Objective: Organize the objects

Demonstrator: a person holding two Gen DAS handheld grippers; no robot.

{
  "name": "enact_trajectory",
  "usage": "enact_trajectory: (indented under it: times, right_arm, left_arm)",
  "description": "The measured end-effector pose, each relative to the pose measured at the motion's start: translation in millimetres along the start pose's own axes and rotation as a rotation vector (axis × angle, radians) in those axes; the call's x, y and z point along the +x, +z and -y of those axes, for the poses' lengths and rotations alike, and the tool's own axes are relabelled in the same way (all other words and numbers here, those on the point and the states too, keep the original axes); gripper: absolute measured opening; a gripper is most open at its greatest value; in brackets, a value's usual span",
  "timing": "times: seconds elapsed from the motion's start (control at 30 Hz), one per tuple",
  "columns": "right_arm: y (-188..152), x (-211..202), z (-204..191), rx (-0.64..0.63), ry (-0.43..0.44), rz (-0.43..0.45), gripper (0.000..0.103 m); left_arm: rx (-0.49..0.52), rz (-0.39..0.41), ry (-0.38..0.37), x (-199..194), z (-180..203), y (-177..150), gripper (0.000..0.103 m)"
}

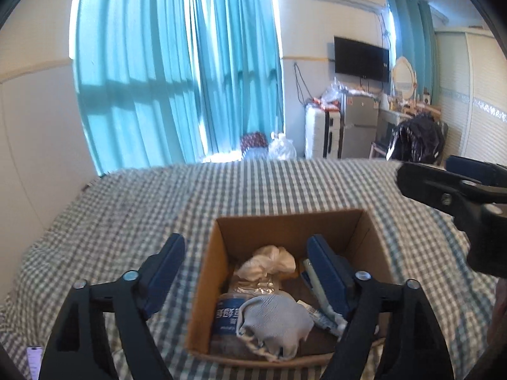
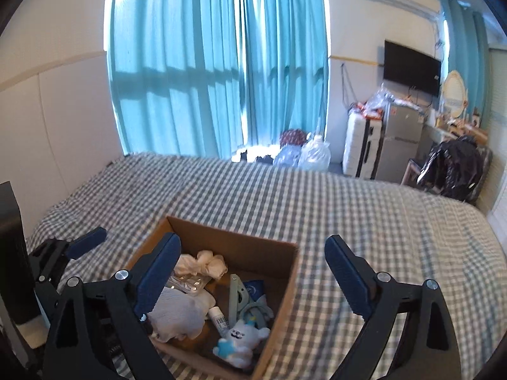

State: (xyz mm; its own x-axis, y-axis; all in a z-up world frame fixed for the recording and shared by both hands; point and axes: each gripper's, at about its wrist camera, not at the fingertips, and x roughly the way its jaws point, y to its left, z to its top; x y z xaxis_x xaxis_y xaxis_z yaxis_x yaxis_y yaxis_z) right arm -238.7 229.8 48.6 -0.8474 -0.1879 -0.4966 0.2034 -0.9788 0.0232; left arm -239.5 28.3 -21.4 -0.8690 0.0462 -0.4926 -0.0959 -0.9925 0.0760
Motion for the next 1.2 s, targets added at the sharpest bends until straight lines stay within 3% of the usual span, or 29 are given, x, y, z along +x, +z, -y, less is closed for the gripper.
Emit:
enact_trajectory:
  times: [0.07, 0.13, 0.33, 0.63, 0.83, 0.97, 1.2]
  right_arm:
    - [4, -22, -1, -0.003, -0.012, 0.022, 0.096]
    - [6, -47, -3, -0.008, -0.027, 0.049, 0.098]
    - [1, -113, -11, -0.028, -0.076, 0.114, 0.103]
    - [-25, -162, -20, -0.006, -0.106, 0.168, 0.103]
    - [-51, -147, -21, 0.042, -0.098, 0.147, 0.103]
    - [-69, -126, -20, 0.056, -0.127, 0.147, 0.103]
    - [-96, -83, -20, 0.035, -0.134, 0.113, 0.103]
  left_arm:
    - [-0.002, 0.035, 0.014, -22, -2, 6, 0.099]
    - [-0.002, 0.076, 0.030, -44, -6, 11, 0.103]
    - [-0.006, 0.152, 0.042, -100, -14, 18, 0.103]
    - [-0.025, 0.223, 0.057, -150, -25, 8, 0.103]
    - [-0.077, 0.216, 0.054, -153, -33, -9, 0.103]
    - [-0.100, 0.192, 0.027, -138, -33, -19, 0.103]
    - [-0.153, 0.140, 0.055, -107, -40, -57, 0.103]
